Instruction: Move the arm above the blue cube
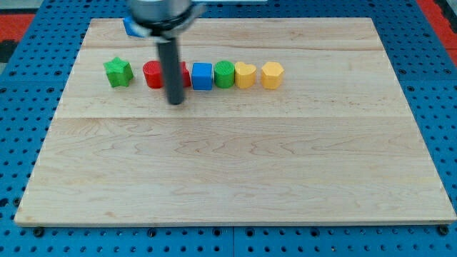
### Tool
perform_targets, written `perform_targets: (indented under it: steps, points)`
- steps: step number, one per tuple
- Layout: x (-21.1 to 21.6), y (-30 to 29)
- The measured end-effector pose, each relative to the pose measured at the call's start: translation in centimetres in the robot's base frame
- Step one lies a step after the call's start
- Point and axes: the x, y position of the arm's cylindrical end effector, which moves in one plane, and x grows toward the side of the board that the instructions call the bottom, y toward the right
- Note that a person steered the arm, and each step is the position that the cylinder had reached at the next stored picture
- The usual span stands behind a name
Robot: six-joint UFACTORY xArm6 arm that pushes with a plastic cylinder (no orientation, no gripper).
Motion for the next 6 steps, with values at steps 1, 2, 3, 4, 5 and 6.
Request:
perform_targets:
  steps: [1, 2, 3, 4, 5, 6]
  points:
    - [-5.0, -13.3]
    - [-9.6, -18.0]
    - [-16.2, -9.4]
    - [-20.1, -2.6]
    - [-20.1, 0.5]
    - [-20.0, 2.2]
